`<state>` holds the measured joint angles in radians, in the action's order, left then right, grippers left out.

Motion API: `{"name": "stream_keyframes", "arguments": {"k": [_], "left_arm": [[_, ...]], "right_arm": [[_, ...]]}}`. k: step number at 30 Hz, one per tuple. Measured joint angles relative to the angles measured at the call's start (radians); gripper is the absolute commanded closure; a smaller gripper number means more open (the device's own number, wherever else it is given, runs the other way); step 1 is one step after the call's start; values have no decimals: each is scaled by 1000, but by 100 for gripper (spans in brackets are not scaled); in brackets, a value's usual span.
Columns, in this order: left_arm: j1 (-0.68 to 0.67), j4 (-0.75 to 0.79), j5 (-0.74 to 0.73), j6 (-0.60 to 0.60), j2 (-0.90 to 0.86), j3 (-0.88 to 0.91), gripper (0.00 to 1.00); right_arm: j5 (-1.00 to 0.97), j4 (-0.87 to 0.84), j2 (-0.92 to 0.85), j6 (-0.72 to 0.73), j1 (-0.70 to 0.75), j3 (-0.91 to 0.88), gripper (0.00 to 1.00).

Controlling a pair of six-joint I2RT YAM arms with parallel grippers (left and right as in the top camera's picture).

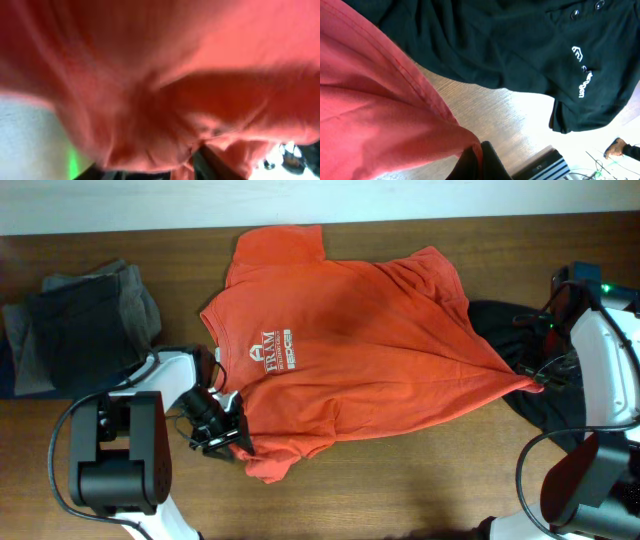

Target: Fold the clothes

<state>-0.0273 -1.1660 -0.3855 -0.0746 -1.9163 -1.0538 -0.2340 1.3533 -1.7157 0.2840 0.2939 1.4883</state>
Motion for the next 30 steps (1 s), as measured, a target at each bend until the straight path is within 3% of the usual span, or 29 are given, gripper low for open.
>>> {"name": "stream_keyframes", "arguments": {"k": [7,18,19,23,30], "left_arm": [[0,65,-4,-38,0,2,75],[0,47,-4,-43,94,-7,75],[-1,40,-4,-43,109,-11,77],[-8,16,-4,-48,125,-16,99],[-10,26,-3,-47,125,-17,99]], "right_arm": [[14,0,0,-8,0,0,96],[18,0,0,-11,0,0,96],[18,0,0,-12,0,0,96],[18,0,0,-12,0,0,96],[19,0,0,-15,0,0,96]]}}
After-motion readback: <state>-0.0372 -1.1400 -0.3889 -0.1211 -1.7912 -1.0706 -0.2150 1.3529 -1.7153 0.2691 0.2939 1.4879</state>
